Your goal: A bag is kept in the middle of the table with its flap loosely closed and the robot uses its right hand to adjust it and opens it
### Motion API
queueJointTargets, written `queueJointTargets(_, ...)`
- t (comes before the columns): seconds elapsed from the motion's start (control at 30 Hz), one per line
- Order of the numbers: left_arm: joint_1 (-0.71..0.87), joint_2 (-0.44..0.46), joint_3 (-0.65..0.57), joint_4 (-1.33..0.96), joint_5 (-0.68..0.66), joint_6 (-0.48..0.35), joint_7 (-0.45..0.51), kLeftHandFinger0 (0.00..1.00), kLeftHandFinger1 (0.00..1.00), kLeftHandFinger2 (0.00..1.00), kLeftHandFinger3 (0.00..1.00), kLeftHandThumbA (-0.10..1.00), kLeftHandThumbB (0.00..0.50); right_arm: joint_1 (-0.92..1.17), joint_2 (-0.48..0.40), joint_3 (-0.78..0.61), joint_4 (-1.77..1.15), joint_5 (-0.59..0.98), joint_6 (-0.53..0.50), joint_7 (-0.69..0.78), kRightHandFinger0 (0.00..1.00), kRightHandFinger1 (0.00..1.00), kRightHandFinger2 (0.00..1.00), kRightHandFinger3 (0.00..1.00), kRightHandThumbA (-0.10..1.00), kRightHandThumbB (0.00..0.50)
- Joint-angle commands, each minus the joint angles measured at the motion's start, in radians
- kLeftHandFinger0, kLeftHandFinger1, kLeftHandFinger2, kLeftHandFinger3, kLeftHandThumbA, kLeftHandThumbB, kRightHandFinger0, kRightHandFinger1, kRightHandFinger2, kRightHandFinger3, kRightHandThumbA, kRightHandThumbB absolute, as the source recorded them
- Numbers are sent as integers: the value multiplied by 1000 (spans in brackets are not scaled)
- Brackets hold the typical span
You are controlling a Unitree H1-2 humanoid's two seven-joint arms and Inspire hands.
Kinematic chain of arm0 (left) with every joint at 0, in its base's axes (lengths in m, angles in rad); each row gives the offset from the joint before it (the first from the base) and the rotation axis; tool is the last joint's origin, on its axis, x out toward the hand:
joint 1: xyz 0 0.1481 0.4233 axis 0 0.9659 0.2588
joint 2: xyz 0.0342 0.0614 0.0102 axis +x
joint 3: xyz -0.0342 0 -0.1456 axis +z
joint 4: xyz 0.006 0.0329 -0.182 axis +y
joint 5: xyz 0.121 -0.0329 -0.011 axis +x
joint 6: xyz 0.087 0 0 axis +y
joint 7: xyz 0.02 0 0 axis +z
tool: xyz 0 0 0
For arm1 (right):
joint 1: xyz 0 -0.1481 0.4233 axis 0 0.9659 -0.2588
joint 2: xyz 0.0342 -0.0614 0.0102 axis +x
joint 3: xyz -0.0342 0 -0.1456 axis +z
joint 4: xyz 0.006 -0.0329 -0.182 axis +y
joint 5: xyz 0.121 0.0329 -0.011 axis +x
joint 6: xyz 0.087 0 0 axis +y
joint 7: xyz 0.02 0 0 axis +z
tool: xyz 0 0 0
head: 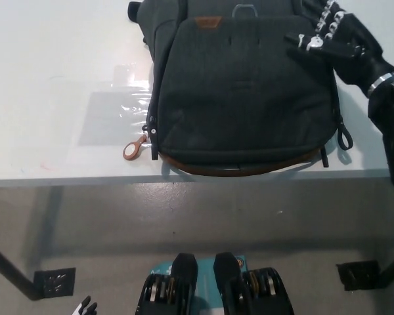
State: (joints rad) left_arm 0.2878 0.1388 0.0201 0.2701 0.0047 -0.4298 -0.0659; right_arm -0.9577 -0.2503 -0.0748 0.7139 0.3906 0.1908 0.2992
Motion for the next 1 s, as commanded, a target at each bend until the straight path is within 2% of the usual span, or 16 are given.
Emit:
queueJointTargets(0.0, 3, 18, 10, -27, -15, -40, -11, 1000, 1000, 1000, 1000, 1000, 500, -57, 3, 3, 42, -23, -52, 49, 1000, 1000, 1000, 1000, 1000, 440)
queueJointTargets(0.03, 1, 19, 10, -28, -17, -40, -13, 1000, 1000, 1000, 1000, 1000, 500, -56, 5, 5, 55, -24, -57, 57, 1000, 1000, 1000, 1000, 1000, 434)
queueJointTargets(0.1, -4, 21, 11, -28, -24, -40, -20, 1000, 1000, 1000, 1000, 1000, 500, -47, 12, -2, 66, -6, -35, 82, 1000, 1000, 1000, 1000, 1000, 472)
queueJointTargets(0.37, -10, 27, 14, -22, -1, -40, -12, 1000, 1000, 1000, 1000, 1000, 500, 6, 19, -14, -29, 37, 65, 139, 985, 1000, 1000, 1000, 1000, 446)
queueJointTargets(0.4, -11, 28, 13, -21, 2, -40, -11, 1000, 1000, 1000, 1000, 1000, 500, 4, 12, -16, -33, 46, 85, 161, 624, 761, 874, 1000, 997, 368)
queueJointTargets(0.43, -12, 29, 13, -20, 2, -40, -11, 1000, 1000, 1000, 1000, 1000, 500, 3, 11, -18, -30, 49, 89, 167, 401, 609, 782, 998, 964, 387)
queueJointTargets(0.47, -14, 30, 13, -20, 1, -40, -12, 1000, 1000, 1000, 1000, 1000, 500, -11, 12, -23, 4, 33, 65, 147, 79, 323, 521, 550, 625, 324)
queueJointTargets(0.5, -16, 30, 12, -20, -2, -40, -14, 1000, 1000, 1000, 1000, 1000, 500, -18, 18, -27, 10, 5, 50, 93, 16, 141, 395, 368, 260, 304)
queueJointTargets(0.53, -23, 30, 12, -17, -7, -40, -17, 1000, 1000, 1000, 1000, 1000, 500, -25, 26, -26, -9, -42, 55, 0, 1, 72, 381, 211, -55, 260)
queueJointTargets(0.57, -25, 31, 11, -13, -10, -40, -20, 1000, 1000, 1000, 1000, 1000, 500, -27, 25, -10, -34, -83, 81, -51, 0, 121, 475, 264, -98, 224)
queueJointTargets(0.6, -25, 32, 11, -10, -10, -40, -20, 1000, 1000, 1000, 1000, 1000, 500, -25, 28, -12, -39, -84, 82, -58, 0, 152, 525, 343, -100, 220)
queueJointTargets(0.63, -26, 31, 11, -8, -11, -40, -21, 1000, 1000, 1000, 1000, 1000, 500, -21, 32, -20, -49, -82, 87, -70, 0, 184, 579, 498, -100, 213)
queueJointTargets(0.7, -24, 30, 11, -8, -7, -40, -18, 1000, 1000, 1000, 1000, 1000, 500, -20, 39, -38, -49, -82, 79, -96, 0, 225, 647, 716, -100, 186)
queueJointTargets(0.77, -25, 31, 10, -7, -15, -40, -26, 1000, 1000, 1000, 1000, 1000, 500, -18, 43, -54, -51, -78, 77, -112, 0, 238, 653, 733, -100, 149)
queueJointTargets(0.8, -23, 31, 9, -10, -7, -40, -20, 1000, 1000, 1000, 1000, 1000, 500, -18, 40, -56, -45, -89, 66, -126, 0, 303, 665, 771, -100, 127)
queueJointTargets(0.97, -29, 35, 8, -9, 1, -40, -18, 1000, 1000, 1000, 1000, 1000, 500, -6, 40, -75, -86, -98, 90, -152, 0, 333, 702, 800, -100, 122)
